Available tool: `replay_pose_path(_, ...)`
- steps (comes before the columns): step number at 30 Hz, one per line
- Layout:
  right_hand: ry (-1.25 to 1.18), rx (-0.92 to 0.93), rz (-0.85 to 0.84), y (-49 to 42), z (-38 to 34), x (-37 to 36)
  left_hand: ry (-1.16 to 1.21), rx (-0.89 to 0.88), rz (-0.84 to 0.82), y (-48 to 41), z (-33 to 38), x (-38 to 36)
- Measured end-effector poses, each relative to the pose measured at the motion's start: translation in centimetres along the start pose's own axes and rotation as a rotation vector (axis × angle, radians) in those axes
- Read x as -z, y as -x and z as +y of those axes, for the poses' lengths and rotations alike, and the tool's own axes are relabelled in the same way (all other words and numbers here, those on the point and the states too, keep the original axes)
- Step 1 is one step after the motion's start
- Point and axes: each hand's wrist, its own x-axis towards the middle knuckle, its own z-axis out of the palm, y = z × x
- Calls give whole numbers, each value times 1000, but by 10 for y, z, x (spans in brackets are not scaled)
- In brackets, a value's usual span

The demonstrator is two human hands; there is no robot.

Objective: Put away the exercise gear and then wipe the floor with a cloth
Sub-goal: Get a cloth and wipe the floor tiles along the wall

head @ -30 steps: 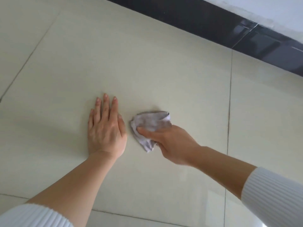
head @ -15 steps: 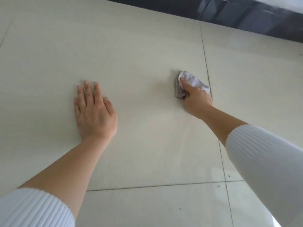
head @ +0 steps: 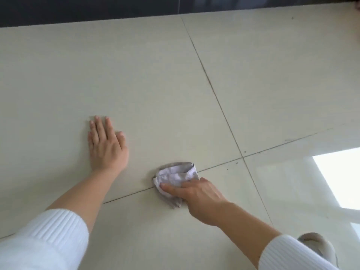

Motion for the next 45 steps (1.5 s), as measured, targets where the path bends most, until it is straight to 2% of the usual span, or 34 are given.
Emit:
replay_pose_path(2,17,100,-27,10,-2,-10,-34,-29,-63,22,-3,2)
replay_pose_path(5,237,141,84,-2,19,0,-90,-83,-130,41,-6,6)
replay_pose_path(7,282,25,98,-26,40,28,-104,-87,-165,44,-7,7)
replay_pose_path(12,162,-370,201,-68,96,82,-127,-59,-195,39,-4,9)
replay_pose_path(16,197,-461,264,-73,126,84,-93,-1,-232,57,-1,11)
replay_pose_path(21,94,-460,309,-34,138,58,-101,-51,-192,91,-7,8)
replay_pose_path(26,36,-337,313,18,129,21,-69,9,-172,104,4,5)
replay_pose_path(31,24,-109,293,75,99,-36,-61,-20,-190,135,8,3)
replay_pose_path(35,142,204,237,113,73,-79,-79,-122,-252,178,-3,6)
replay_pose_path(38,325,471,237,107,78,-70,-116,-203,-313,203,-16,13)
replay_pose_path(39,360,452,228,99,81,-58,-119,-220,-334,207,-22,16)
replay_pose_path(40,358,338,204,89,85,-44,-126,-238,-351,209,-26,20)
replay_pose_path(43,137,-223,309,57,100,-11,-179,-277,-371,210,-33,26)
replay_pose_path(45,-63,-465,448,40,96,2,-176,-270,-359,212,-31,24)
